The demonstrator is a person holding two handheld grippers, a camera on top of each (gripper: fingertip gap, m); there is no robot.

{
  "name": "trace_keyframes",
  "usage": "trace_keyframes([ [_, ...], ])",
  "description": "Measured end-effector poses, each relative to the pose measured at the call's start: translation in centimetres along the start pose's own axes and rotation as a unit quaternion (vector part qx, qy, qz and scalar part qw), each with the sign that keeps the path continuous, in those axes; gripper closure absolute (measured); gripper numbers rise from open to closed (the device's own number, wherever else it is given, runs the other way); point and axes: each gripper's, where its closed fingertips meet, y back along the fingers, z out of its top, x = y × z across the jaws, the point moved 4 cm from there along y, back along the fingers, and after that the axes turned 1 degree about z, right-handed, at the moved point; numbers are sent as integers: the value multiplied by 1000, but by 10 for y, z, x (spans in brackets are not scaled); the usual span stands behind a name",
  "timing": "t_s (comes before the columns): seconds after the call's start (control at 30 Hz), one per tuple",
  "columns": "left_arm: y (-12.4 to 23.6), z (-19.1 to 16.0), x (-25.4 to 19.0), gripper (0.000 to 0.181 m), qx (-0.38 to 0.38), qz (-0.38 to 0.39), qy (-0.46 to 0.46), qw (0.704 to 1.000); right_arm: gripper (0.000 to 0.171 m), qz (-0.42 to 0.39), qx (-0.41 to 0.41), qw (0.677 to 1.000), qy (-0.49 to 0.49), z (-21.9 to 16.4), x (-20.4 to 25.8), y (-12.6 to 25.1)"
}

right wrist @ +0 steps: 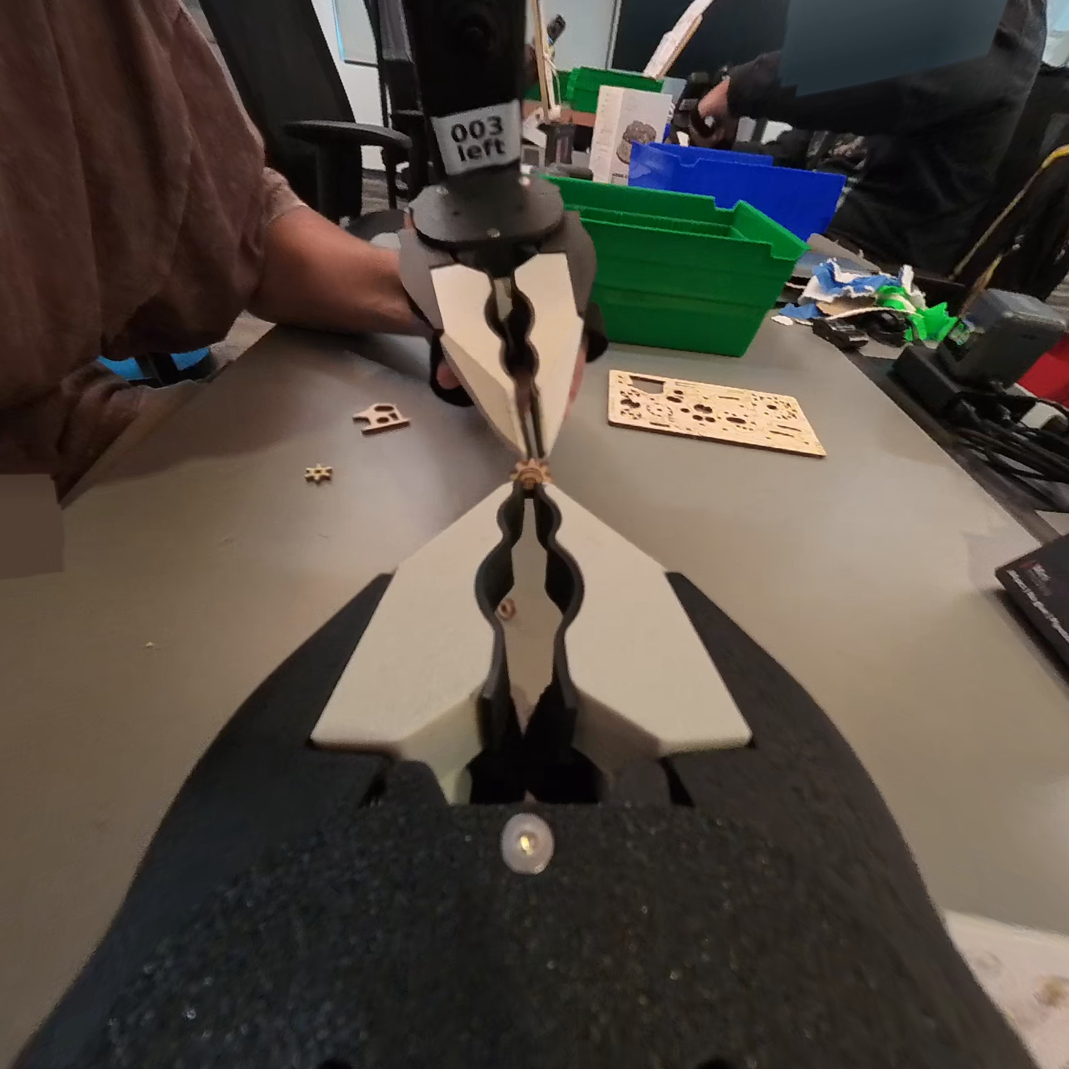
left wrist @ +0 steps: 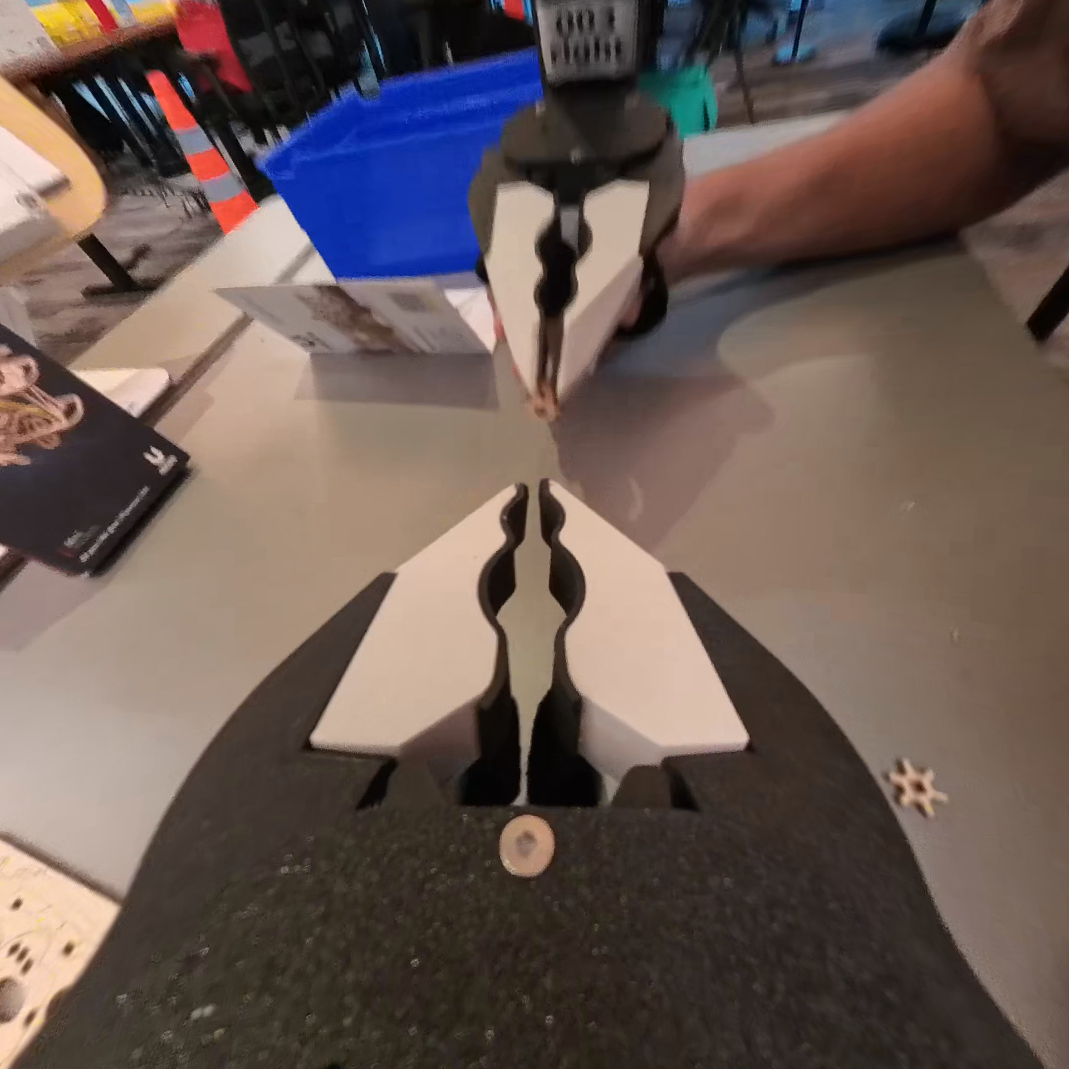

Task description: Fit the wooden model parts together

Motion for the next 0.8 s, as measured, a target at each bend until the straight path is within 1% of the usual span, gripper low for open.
trace_keyframes([
  [0.07,1,-8,2,177,25,-14,12,1000,169,-9,7,1000,-10,-1,-8,9],
  [0.13,-3,-8,0,175,17,-27,37,999,168,-19,2,1000,-12,1,-13,16],
  [0.2,-8,-5,-2,172,-3,-23,51,998,169,-12,-18,999,-24,6,-11,17],
  [0.27,-11,-1,-2,156,-24,-12,68,997,169,1,-15,999,-41,3,-7,10],
  [0.37,-11,5,-5,148,-42,-9,72,996,169,19,-29,998,-52,5,0,2],
  [0.43,-10,9,-9,150,-53,-18,68,996,169,27,-32,997,-64,6,2,-1],
  [0.57,-7,15,-14,157,-74,-31,68,994,169,30,-32,998,-53,6,6,-4],
  [0.6,-8,16,-15,157,-75,-33,68,994,169,31,-31,998,-49,6,8,-5],
  [0.7,-10,16,-18,167,-73,-34,65,995,169,33,-28,998,-38,7,11,-7],
  [0.8,-10,16,-19,168,-76,-29,54,995,169,32,-30,999,-30,8,14,-8],
])
